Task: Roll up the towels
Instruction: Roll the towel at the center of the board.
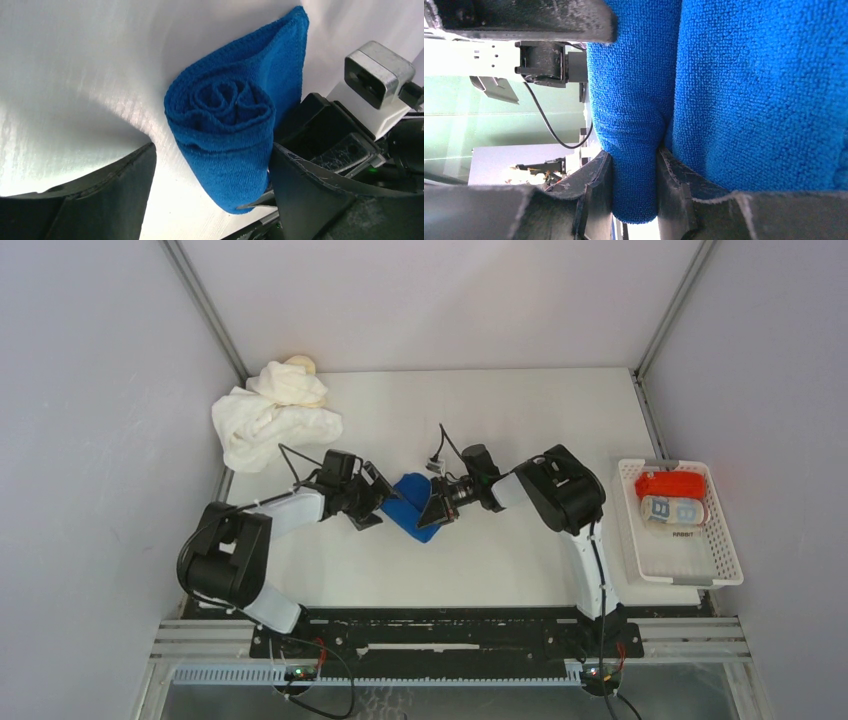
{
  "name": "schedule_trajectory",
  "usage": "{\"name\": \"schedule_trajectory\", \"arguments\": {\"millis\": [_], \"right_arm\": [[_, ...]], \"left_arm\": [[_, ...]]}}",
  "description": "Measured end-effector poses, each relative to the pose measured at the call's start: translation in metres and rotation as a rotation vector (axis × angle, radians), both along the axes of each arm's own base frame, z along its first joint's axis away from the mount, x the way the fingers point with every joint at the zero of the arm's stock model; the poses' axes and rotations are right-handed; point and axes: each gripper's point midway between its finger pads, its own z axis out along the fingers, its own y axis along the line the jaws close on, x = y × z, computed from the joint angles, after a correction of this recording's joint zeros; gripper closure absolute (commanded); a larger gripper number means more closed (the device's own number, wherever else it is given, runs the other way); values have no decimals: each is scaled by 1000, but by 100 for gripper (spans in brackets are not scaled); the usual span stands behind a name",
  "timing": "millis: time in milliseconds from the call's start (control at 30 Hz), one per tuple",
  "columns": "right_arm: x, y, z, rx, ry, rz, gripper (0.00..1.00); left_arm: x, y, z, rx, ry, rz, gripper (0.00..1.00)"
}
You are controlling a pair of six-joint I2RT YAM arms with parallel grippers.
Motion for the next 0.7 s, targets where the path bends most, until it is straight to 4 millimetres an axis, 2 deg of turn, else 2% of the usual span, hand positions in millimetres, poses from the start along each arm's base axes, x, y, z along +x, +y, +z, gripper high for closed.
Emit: {"name": "schedule_trajectory", "arguments": {"millis": [167,300,500,700], "right_arm": [[-1,0,-1,-7,17,7,69],[-1,-1,-3,-29,14,7,62],[-1,-6,7,-141,-99,-32,50],[0,-16,24,-331,-361,-76,39]], "left_arm": [[11,-3,-5,0,11,15,37],[11,-1,-12,13,28,25,49],[8,1,-15,29,43,27,52],[6,2,-16,36,53,24,52]]}}
